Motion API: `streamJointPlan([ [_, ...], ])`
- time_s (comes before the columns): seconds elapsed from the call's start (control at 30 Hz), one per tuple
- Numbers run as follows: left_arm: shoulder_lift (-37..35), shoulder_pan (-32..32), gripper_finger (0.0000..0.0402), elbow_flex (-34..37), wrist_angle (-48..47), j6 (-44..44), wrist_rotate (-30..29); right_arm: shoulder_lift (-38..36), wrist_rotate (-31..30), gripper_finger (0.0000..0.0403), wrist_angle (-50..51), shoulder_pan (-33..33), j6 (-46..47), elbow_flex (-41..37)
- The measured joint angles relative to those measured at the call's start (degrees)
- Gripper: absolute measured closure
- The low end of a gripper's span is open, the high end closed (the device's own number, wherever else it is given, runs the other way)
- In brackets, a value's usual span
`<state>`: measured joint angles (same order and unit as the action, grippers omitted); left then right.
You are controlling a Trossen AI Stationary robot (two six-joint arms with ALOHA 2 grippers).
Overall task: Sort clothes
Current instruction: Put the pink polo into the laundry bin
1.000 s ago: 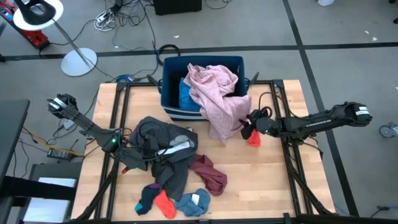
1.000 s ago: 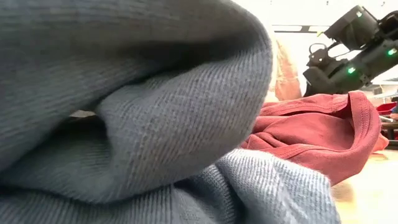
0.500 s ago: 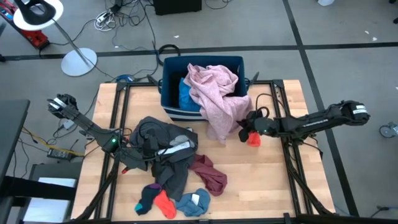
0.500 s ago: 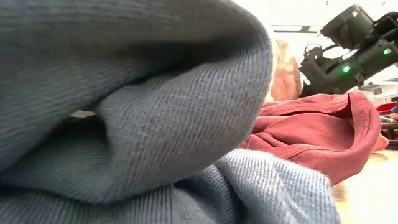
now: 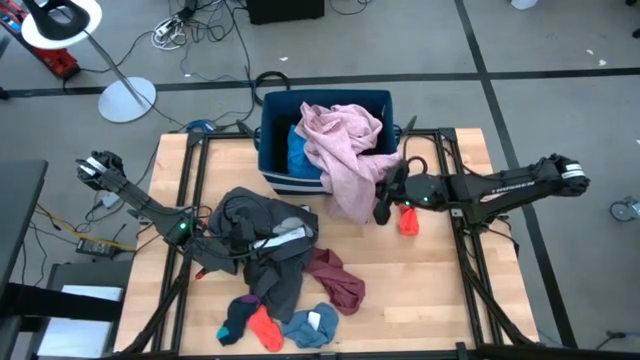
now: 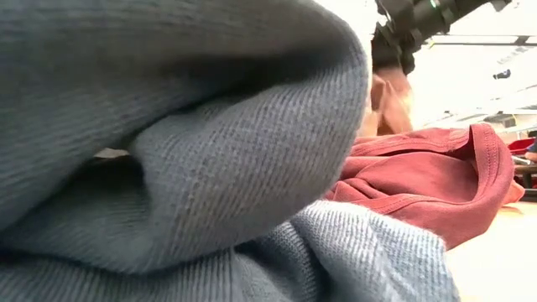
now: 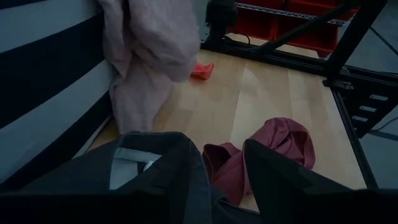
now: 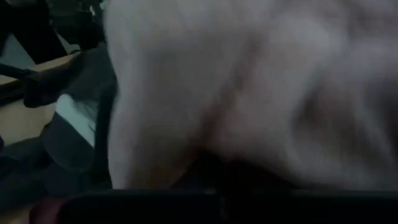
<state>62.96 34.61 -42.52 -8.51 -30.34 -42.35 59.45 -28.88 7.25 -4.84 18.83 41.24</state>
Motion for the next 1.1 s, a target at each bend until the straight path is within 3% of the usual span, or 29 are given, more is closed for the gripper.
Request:
streamJointPlan([
  [0.33, 0.0, 0.0, 0.0245, 0.0, 0.0, 0.01, -0.02, 8.46, 0.04, 0.0402, 4.55, 0.36, -11.98, 23.37],
  [0.6, 0.0, -0.01, 0.0245, 0.0, 0.0, 0.06, -0.04, 17.24, -0.96, 0.0403, 7.82, 6.22, -22.54, 43.77],
  [1.1, 0.0, 0.0, 0.0245, 0.0, -0.23, 0.3, -0.07, 38.16, 10.59, 0.0403, 8.23, 20.24, -28.13, 79.43],
])
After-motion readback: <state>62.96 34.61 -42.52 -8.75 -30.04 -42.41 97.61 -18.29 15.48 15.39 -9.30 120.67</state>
